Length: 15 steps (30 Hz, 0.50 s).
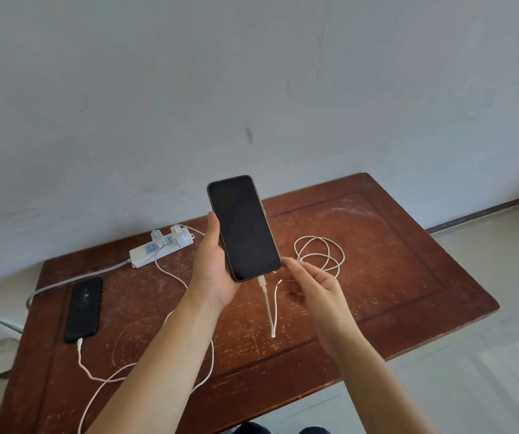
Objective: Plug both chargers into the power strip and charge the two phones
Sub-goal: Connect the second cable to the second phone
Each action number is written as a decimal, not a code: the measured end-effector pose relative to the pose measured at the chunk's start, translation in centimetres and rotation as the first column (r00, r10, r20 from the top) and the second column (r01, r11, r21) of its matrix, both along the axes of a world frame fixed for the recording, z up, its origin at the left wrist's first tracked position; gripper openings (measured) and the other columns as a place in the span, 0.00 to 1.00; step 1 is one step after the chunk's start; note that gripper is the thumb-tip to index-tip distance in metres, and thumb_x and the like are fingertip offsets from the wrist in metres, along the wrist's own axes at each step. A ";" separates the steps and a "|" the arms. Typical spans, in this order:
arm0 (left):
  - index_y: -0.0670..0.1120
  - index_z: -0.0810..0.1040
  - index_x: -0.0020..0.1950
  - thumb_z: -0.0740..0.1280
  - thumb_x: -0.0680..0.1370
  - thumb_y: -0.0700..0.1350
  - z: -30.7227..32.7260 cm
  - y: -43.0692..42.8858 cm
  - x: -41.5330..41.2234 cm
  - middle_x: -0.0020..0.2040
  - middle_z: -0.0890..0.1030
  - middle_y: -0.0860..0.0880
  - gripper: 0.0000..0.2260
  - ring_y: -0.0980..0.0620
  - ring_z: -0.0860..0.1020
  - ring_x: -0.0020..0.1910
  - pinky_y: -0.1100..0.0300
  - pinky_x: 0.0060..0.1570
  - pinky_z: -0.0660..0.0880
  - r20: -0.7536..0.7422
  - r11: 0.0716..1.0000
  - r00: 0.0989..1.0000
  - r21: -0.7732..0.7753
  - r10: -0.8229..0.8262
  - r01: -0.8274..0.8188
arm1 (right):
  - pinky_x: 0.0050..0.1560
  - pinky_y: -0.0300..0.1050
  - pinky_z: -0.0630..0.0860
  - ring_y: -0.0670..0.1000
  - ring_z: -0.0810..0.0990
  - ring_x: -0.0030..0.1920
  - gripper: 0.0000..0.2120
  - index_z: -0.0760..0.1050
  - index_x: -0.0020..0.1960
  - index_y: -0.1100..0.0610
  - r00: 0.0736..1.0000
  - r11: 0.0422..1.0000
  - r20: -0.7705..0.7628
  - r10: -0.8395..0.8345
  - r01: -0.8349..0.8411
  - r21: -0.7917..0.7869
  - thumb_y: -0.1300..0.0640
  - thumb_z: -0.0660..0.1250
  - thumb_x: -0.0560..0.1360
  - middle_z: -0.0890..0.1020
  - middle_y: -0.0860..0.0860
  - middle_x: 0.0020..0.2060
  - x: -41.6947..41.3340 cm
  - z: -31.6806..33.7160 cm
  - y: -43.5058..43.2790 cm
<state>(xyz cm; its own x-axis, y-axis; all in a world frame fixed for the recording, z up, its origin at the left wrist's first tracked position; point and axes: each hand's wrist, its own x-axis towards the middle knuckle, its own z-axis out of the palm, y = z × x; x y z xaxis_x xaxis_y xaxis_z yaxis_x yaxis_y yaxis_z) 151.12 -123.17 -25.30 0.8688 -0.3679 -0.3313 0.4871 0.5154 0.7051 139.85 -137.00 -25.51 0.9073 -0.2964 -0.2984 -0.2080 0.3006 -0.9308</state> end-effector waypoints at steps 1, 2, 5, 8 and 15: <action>0.51 0.85 0.58 0.60 0.79 0.65 0.0 0.0 -0.1 0.59 0.85 0.44 0.23 0.41 0.83 0.57 0.43 0.48 0.82 0.001 1.000 1.000 0.008 -0.002 0.001 | 0.47 0.38 0.80 0.45 0.85 0.42 0.10 0.87 0.54 0.47 1.000 1.000 -0.010 -0.001 0.001 0.005 0.48 0.67 0.80 0.88 0.50 0.44 0.0 -0.1 -0.1; 0.51 0.84 0.59 0.60 0.79 0.64 -0.1 0.1 -0.2 0.60 0.84 0.44 0.23 0.41 0.83 0.57 0.43 0.48 0.82 0.001 1.000 1.000 0.014 -0.004 0.004 | 0.47 0.39 0.80 0.45 0.85 0.42 0.10 0.87 0.53 0.47 1.000 1.000 -0.018 -0.001 0.001 0.008 0.48 0.68 0.80 0.88 0.50 0.43 0.0 -0.3 -0.1; 0.50 0.82 0.62 0.59 0.80 0.64 -0.1 0.1 -0.4 0.61 0.83 0.44 0.23 0.41 0.83 0.58 0.42 0.52 0.81 -0.015 1.000 1.000 0.020 -0.010 0.011 | 0.46 0.38 0.80 0.45 0.85 0.43 0.08 0.87 0.52 0.46 1.000 1.000 -0.025 0.003 -0.003 0.011 0.48 0.69 0.78 0.88 0.50 0.43 -0.2 -0.8 -0.1; 0.50 0.83 0.61 0.59 0.80 0.64 -0.1 0.2 -0.5 0.61 0.84 0.44 0.23 0.41 0.83 0.58 0.42 0.54 0.81 -0.027 1.000 1.000 0.027 -0.006 0.006 | 0.43 0.35 0.80 0.44 0.86 0.42 0.07 0.87 0.52 0.45 1.000 1.000 -0.017 0.006 -0.006 0.011 0.50 0.70 0.78 0.88 0.49 0.42 -0.2 -1.0 0.0; 0.50 0.81 0.64 0.58 0.80 0.64 -0.1 0.1 -0.6 0.62 0.83 0.44 0.24 0.42 0.83 0.59 0.41 0.57 0.80 -0.036 0.999 0.999 0.027 -0.017 0.018 | 0.44 0.36 0.80 0.45 0.85 0.41 0.07 0.87 0.52 0.48 1.000 1.000 -0.006 0.012 -0.012 0.020 0.51 0.70 0.79 0.88 0.49 0.40 -0.2 -1.5 -0.1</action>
<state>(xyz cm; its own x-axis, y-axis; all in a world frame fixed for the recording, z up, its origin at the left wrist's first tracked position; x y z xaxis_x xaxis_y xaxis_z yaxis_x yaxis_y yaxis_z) 150.55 -123.10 -25.45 0.8499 -0.3729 -0.3724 0.5209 0.4875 0.7007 139.63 -137.13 -26.96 0.9087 -0.2797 -0.3100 -0.2175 0.3168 -0.9232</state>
